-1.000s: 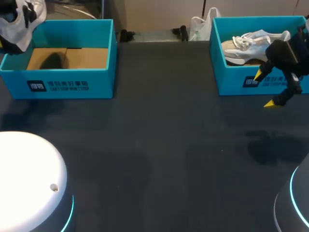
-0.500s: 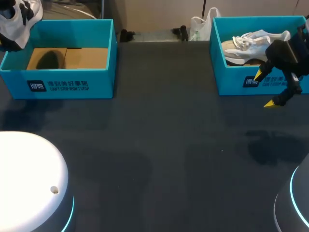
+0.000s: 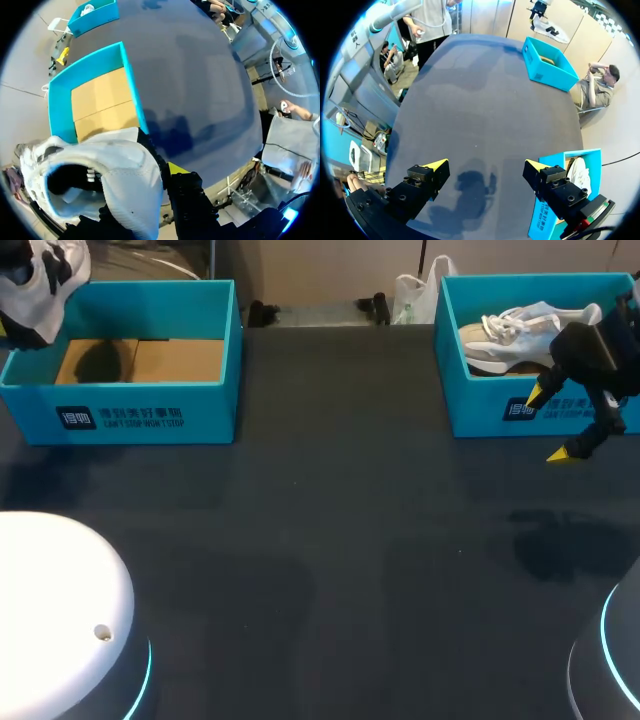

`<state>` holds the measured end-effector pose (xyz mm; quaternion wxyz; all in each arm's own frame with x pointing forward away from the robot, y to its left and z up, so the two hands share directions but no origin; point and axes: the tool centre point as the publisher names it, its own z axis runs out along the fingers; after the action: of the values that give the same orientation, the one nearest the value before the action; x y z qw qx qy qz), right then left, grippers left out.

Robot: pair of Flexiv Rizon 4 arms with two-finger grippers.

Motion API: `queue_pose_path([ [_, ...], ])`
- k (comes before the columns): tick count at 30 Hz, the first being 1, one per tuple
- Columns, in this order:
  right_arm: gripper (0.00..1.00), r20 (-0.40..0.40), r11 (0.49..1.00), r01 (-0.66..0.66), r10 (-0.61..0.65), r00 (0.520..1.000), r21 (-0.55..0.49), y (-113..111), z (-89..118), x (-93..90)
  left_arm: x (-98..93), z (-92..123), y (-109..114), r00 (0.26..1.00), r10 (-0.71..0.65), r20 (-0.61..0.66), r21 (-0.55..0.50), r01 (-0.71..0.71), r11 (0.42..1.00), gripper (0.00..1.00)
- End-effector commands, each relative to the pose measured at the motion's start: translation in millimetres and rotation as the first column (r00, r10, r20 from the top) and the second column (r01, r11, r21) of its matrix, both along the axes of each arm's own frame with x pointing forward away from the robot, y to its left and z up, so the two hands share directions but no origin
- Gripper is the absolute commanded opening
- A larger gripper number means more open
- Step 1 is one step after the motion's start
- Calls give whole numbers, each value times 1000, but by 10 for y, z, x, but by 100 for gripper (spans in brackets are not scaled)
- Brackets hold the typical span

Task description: Take the shoe out of the shoebox, open the shoe tongue, remove and reinsert the insole, then place the shoe into the shoebox

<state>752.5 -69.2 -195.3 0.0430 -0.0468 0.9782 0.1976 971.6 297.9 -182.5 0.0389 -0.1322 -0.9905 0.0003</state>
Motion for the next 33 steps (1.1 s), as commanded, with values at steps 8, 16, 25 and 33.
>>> queue_pose_path([
  [8,100,-1,1000,0,0,1000,-2,0,-7,10,286,-365,84,999,35,-5,-41,-35,999,0],
  [16,100,-1,1000,0,0,1000,-2,0,-7,10,307,-385,89,999,54,2,-33,-54,998,0],
  [25,100,-1,1000,0,0,1000,-2,0,-7,10,216,-201,160,943,-331,-23,-44,330,943,0],
  [33,100,-1,1000,0,0,1000,-2,0,-7,10,248,-132,358,499,-864,-69,111,865,490,0],
])
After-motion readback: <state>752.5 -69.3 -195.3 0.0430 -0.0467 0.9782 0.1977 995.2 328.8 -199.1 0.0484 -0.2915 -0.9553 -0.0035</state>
